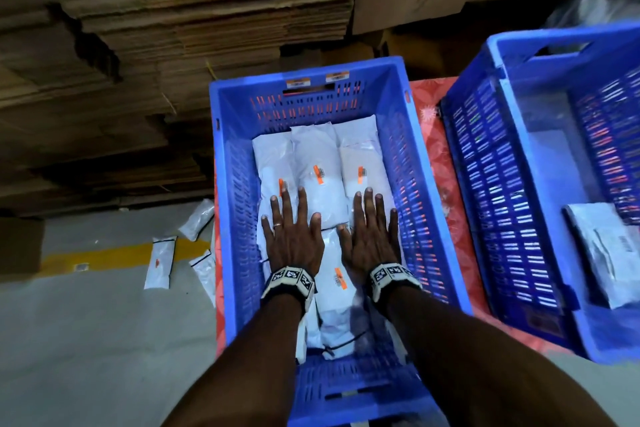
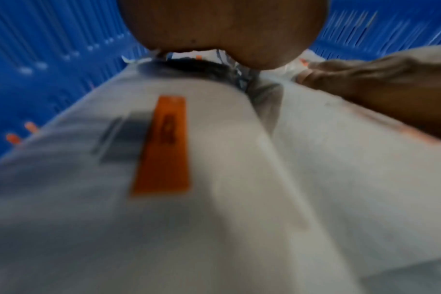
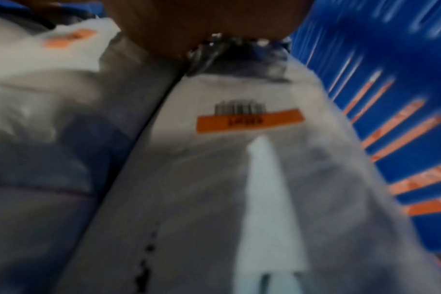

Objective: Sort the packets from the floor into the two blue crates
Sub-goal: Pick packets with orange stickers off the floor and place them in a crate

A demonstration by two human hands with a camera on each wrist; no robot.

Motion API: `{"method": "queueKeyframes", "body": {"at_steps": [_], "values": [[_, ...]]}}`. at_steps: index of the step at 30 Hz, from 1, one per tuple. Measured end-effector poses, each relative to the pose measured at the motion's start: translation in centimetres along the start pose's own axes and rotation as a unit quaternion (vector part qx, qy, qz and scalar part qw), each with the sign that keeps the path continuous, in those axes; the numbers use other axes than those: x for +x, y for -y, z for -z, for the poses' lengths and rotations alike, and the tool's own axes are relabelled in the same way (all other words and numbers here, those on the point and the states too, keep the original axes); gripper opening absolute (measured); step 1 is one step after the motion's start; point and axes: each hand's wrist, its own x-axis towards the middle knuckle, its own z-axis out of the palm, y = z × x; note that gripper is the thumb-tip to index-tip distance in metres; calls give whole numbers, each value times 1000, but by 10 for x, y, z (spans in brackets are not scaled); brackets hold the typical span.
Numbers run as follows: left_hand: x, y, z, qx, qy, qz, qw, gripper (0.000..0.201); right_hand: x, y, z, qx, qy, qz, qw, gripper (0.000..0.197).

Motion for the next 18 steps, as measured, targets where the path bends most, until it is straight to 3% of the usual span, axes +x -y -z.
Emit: {"method": "queueKeyframes", "body": {"at_steps": [12, 18], "values": [[-2, 10, -29, 10, -62, 15, 998, 58, 3, -6, -18, -19, -16, 2, 1000, 75], [-2, 12, -30, 14, -56, 12, 998, 58, 3, -7, -18, -10, -13, 2, 1000, 74]]}}
